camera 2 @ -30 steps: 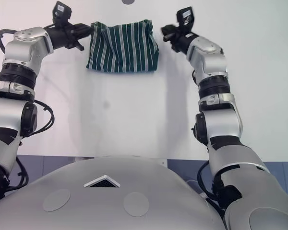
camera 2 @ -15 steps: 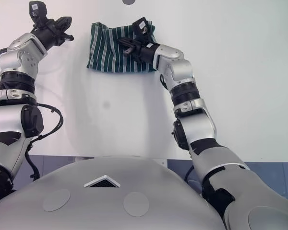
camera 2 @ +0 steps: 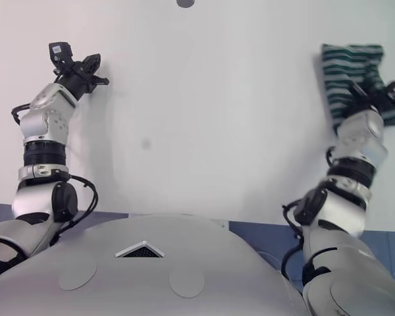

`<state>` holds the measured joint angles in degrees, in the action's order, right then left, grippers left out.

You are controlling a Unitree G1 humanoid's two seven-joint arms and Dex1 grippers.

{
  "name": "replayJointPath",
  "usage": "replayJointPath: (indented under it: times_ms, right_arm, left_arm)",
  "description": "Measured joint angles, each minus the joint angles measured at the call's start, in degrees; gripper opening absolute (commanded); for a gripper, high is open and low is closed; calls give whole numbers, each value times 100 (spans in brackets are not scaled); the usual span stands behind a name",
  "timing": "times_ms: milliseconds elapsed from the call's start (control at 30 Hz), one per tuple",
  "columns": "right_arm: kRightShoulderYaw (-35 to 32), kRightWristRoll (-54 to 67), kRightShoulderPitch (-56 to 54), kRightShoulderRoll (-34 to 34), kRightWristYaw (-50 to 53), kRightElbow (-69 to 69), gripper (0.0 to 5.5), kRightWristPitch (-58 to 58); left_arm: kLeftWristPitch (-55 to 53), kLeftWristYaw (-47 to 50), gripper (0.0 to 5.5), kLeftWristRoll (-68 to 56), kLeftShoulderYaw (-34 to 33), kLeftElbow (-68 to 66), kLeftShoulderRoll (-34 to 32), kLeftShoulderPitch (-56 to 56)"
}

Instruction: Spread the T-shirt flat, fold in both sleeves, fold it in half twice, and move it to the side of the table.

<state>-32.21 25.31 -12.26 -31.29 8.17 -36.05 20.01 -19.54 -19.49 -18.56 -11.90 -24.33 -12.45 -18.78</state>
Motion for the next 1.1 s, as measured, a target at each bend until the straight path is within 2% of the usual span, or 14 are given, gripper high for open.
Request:
replayJointPath:
  times_ms: [133, 267, 333, 433, 533, 667, 867, 1100]
  right_arm:
    - [614, -641, 8, -20, -222, 422, 0, -261]
    - [1555, -1601, -1172, -6, -265, 1905, 0, -1272]
    - [2016, -1824, -1467, 353, -298, 2236, 0, -1371]
    - [2696, -1912, -1098, 1259, -389, 2357, 0, -1212]
    - [2809, -2037, -542, 1673, -256, 2611, 0, -1098]
    - [2787, -2106, -485, 1950, -115, 2650, 0, -1033]
    - [2755, -2221, -573, 1943, -134, 2652, 0, -936]
    - [2794, -2332, -521, 2064, -269, 2656, 0, -927]
  left_arm:
    - [365, 239, 1, 177, 121, 270, 166, 35]
    - [852, 475, 1, 580, 359, 678, 237, 158]
    - [921, 627, 1, 798, 516, 802, 269, 170]
    - [1083, 795, 1, 854, 626, 759, 528, 69]
    - [1131, 941, 1, 797, 489, 498, 616, -119]
    - [1236, 929, 1, 740, 494, 125, 802, -520]
    - [1507, 1101, 1, 763, 443, -232, 924, -540]
    - [1472, 1147, 1, 790, 519, 282, 1004, -263]
